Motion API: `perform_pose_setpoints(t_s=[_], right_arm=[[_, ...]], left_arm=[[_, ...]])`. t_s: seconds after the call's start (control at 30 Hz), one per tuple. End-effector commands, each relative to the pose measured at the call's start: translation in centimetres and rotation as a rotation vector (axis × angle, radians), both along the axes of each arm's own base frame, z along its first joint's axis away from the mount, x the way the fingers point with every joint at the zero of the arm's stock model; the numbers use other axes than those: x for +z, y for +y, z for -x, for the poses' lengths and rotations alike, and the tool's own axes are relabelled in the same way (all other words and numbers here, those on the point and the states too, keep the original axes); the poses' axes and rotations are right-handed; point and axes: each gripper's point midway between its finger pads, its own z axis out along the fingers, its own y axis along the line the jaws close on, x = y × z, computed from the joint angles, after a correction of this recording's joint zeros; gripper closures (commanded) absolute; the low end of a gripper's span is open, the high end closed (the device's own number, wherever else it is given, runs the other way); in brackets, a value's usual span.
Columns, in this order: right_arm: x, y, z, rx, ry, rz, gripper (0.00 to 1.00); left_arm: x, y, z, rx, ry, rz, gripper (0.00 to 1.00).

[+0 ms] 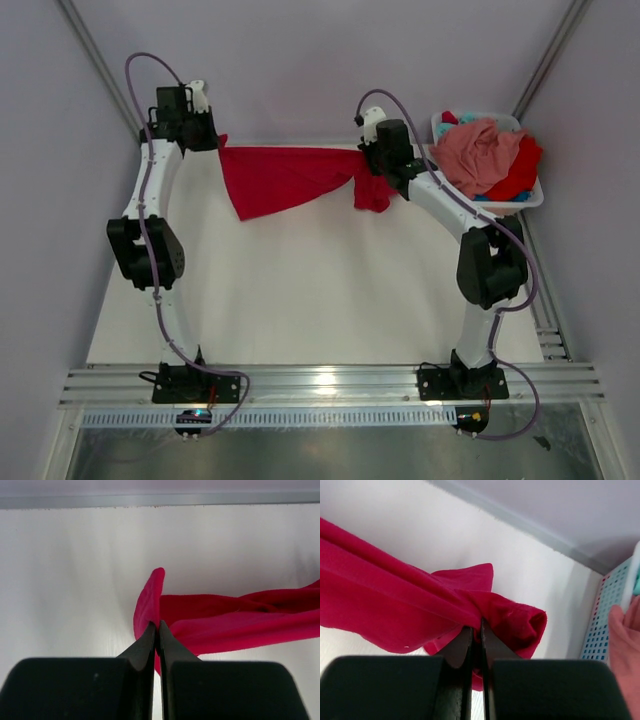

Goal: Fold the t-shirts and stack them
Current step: Flatten the tshirt out

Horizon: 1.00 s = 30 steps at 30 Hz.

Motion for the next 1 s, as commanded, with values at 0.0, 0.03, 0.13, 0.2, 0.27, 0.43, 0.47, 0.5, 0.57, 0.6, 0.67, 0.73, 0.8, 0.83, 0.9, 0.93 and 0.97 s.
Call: perform_pose_setpoints(t_s=[0.0,0.03,0.13,0.2,0.27,0.43,0.47,0.5,0.57,0.6,0.67,0.73,0.8,0.83,0.9,0.93,0.97], right_arm=[[8.8,-5.4,-2.3,-0.251,-0.287,-0.050,0.97],[9.1,-5.5,-2.8,-0.256,-0.293,-0.043,0.97],[13.9,-6.1,-3.9,-0.258,-0.373,-0.055,0.97],[17.7,-6.6,-4.3,-0.257,-0.435,-0.080,0.97],[20.1,-6.9,-3.9,-0.256,-0.473,-0.083,0.97],[19.0,-6.3,-1.7,-0.189,-0.400,-0.091,0.97],[18.1,-6.0,-1.1,-0.167,-0.371,-0.091,0.97],[18.6,-5.9,0.5,-0.135,-0.365,-0.099,0.97],[13.9,-5.2,2.6,-0.059,-0.243,-0.079,0.97],[13.9,-5.1,4.2,-0.028,-0.226,-0.074,0.97],[9.5,-4.7,6.4,0.036,-0.123,-0.058,0.97],[8.4,-5.1,7.8,0.046,-0.110,-0.045,0.97],[6.1,-5.5,8.7,0.054,-0.068,-0.005,0.97],[5.5,-5.7,8.8,0.050,-0.056,0.003,0.97],[4.7,-5.7,9.1,0.063,-0.025,0.019,0.97],[4.5,-5.6,8.9,0.064,-0.017,0.019,0.97],[4.3,-4.9,9.0,0.097,-0.004,0.000,0.97]], left_arm=[[7.8,5.2,-2.8,0.197,-0.301,-0.055,1.00],[8.4,5.4,-3.2,0.204,-0.319,-0.059,1.00],[12.1,6.0,-4.6,0.220,-0.382,-0.087,1.00],[16.5,6.1,-4.2,0.215,-0.460,-0.105,1.00],[19.1,6.0,-3.7,0.216,-0.526,-0.102,1.00],[21.5,3.3,-0.1,0.116,-0.537,-0.005,1.00],[20.9,2.5,1.4,0.081,-0.501,0.016,1.00],[19.5,2.0,2.3,0.051,-0.449,0.023,1.00],[17.0,0.7,5.0,-0.006,-0.354,0.050,1.00],[15.7,0.4,6.1,-0.036,-0.312,0.045,1.00],[12.1,-0.3,7.8,-0.075,-0.229,0.054,1.00],[12.3,-0.3,9.5,-0.091,-0.246,0.026,1.00],[11.2,0.0,10.1,-0.089,-0.217,0.006,1.00],[11.0,0.0,10.2,-0.095,-0.208,-0.003,1.00],[10.5,-0.2,10.3,-0.113,-0.174,0.004,1.00],[10.8,-0.4,10.3,-0.123,-0.174,0.011,1.00],[10.4,-0.8,10.5,-0.139,-0.147,0.026,1.00]])
